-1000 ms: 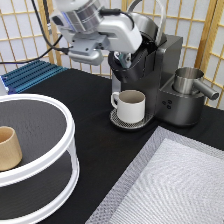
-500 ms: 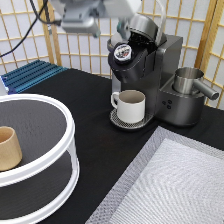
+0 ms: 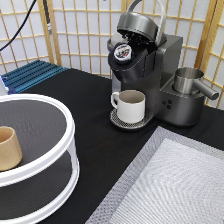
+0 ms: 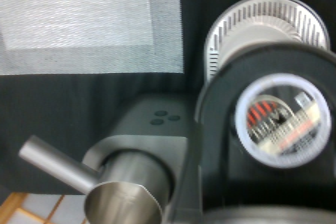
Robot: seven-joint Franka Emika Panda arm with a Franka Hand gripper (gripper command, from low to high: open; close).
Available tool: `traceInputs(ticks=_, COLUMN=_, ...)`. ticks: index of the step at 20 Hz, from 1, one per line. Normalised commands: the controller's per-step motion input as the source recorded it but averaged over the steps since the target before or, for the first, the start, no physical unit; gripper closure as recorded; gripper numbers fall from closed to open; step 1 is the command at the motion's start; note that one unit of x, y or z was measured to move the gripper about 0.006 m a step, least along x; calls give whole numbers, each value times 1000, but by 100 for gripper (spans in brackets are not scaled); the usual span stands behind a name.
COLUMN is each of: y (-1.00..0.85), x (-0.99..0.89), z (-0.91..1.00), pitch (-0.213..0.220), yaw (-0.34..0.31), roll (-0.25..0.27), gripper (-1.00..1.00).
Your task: Make coffee
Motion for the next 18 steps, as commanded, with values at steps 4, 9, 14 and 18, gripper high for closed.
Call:
traceInputs(ticks=4, y=717, x=0, z=182, pitch=152, yaw=-43, roll=-254, gripper=-100)
traceInputs(ticks=9, y=530, x=440, z=175, pitch=68, yaw=-42, roll=-272, gripper=-100)
traceInputs(ticks=14, y=326, x=611, z=71, pitch=0, yaw=-32, roll=-226, gripper=-100)
traceInputs(ticks=18, y=201, x=774, z=168, pitch=23, yaw=-15, roll=-165, gripper=-100)
